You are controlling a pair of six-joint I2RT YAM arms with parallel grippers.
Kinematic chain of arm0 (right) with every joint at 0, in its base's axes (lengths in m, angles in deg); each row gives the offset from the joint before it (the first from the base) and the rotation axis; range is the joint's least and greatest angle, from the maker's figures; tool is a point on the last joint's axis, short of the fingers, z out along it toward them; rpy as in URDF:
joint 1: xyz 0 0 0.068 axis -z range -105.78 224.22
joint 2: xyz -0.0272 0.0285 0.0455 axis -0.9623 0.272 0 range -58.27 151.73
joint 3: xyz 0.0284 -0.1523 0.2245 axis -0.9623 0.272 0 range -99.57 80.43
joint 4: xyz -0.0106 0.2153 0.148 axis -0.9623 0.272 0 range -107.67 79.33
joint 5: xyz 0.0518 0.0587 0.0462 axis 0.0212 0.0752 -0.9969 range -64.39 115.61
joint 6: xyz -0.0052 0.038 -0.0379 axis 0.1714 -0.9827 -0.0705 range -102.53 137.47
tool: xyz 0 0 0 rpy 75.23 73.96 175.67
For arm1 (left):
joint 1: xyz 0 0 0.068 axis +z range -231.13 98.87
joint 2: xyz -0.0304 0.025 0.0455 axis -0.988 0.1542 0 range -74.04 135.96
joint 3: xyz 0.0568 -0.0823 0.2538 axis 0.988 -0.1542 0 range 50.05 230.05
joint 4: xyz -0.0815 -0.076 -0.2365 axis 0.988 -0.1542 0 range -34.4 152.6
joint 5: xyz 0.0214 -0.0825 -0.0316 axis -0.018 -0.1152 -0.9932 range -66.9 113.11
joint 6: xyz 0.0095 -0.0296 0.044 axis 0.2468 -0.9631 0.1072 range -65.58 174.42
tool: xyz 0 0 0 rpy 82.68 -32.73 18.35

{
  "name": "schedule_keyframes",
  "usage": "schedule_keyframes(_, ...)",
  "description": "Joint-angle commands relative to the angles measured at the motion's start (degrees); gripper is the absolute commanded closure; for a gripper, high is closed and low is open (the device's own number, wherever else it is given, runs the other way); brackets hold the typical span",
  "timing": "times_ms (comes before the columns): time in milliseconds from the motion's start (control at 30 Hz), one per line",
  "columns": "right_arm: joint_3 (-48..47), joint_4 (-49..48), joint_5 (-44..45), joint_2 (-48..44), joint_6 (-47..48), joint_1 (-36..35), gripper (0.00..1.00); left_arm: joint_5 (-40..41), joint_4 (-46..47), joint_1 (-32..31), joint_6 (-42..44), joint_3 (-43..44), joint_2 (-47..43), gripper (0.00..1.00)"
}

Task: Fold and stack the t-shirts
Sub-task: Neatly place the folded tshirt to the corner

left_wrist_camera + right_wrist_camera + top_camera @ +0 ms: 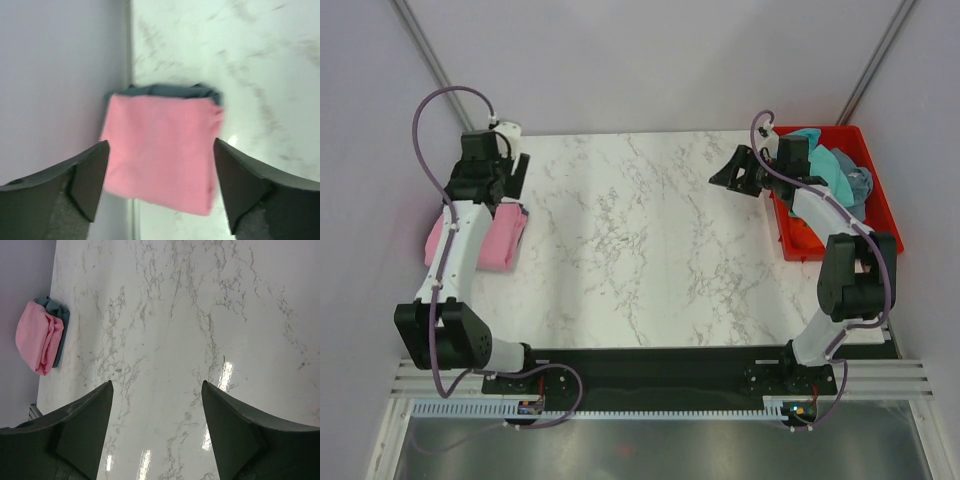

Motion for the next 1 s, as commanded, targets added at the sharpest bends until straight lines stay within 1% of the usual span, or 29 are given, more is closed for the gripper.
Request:
schedule_keyframes(0, -3.9, 0.4, 2.4, -4.4, 3.4, 0.4, 0.20, -10.6, -9.7, -5.9, -11.4, 5.1, -1.9, 0.01)
schedule_keyframes(33, -4.4, 2.2, 3.3, -4.8, 4.1, 0.5, 0.13, -16.8, -10.5, -5.9, -13.3, 7.4, -1.5, 0.01)
schedule_keyframes(100, -5.1, 3.6, 5.1, -5.9, 5.3, 1.4, 0.12, -21.5, -10.1, -5.8, -19.5, 8.7, -0.6, 0.01)
schedule_keyframes(133, -5.1, 4.5, 6.0, -6.3, 5.7, 1.7, 0.11, -27.7, -9.7, -5.8, -21.2, 9.2, -0.1, 0.01)
schedule_keyframes(167, -5.1, 5.1, 11.1, -7.2, 6.7, 1.6, 0.10, -30.6, -9.4, -5.9, -24.6, 9.5, 0.5, 0.01)
schedule_keyframes(200, -4.9, 5.9, 14.8, -7.7, 7.6, 3.3, 0.11, -33.2, -8.8, -5.9, -26.3, 9.5, 1.4, 0.01)
schedule_keyframes(267, -4.7, 8.1, 22.7, -9.1, 9.5, 4.0, 0.10, -39.2, -6.5, -5.9, -29.8, 9.2, 4.0, 0.01)
schedule_keyframes(300, -5.0, 8.8, 29.5, -9.2, 11.6, 4.8, 0.11, -40.6, -5.9, -5.9, -30.6, 9.4, 5.2, 0.01)
schedule_keyframes(333, -5.2, 10.2, 32.7, -9.3, 12.6, 5.3, 0.09, -41.7, -5.8, -5.9, -30.9, 10.5, 8.0, 0.01)
schedule_keyframes(433, -5.7, 10.4, 42.1, -9.2, 17.0, 8.1, 0.09, -41.4, -5.6, -6.0, -31.4, 12.9, 11.6, 0.01)
schedule_keyframes(533, -6.6, 10.4, 46.9, -8.6, 17.3, 12.2, 0.09, -40.1, -5.4, -6.7, -30.4, 14.9, 15.8, 0.01)
schedule_keyframes(600, -7.1, 10.4, 46.6, -7.8, 16.9, 14.6, 0.09, -39.9, -4.9, -7.7, -29.1, 15.3, 17.8, 0.01)
schedule_keyframes(700, -6.7, 10.3, 45.9, -7.0, 15.8, 15.6, 0.09, -36.5, -3.6, -9.2, -28.8, 14.6, 19.5, 0.01)
schedule_keyframes(733, -6.4, 10.2, 44.5, -7.0, 15.9, 15.6, 0.08, -33.8, -3.0, -9.7, -28.5, 14.2, 19.6, 0.01)
schedule_keyframes(767, -6.3, 10.1, 40.8, -7.0, 16.1, 15.6, 0.08, -31.7, -2.4, -11.4, -26.7, 13.7, 19.4, 0.01)
schedule_keyframes(800, -5.7, 9.1, 38.8, -7.0, 15.9, 15.6, 0.02, -26.9, -1.9, -12.4, -25.5, 13.5, 19.1, 0.01)
schedule_keyframes(833, -5.2, 8.3, 37.3, -7.0, 15.7, 15.4, 0.02, -25.4, -1.8, -13.1, -24.1, 13.4, 18.9, 0.01)
schedule_keyframes(867, -4.1, 7.6, 37.4, -7.1, 15.1, 15.0, 0.02, -24.9, -1.7, -13.7, -23.9, 13.4, 18.7, 0.01)
schedule_keyframes(900, -3.9, 7.2, 39.6, -7.1, 14.3, 13.6, 0.02, -24.8, -1.7, -13.7, -24.0, 13.4, 18.3, 0.01)
schedule_keyframes(933, -4.2, 8.2, 43.0, -7.1, 13.7, 12.6, 0.02, -24.9, -1.8, -13.7, -24.0, 13.5, 17.9, 0.01)
schedule_keyframes(967, -5.0, 9.4, 48.5, -7.2, 13.4, 11.1, 0.02, -25.0, -1.8, -13.7, -24.0, 13.4, 17.6, 0.01)
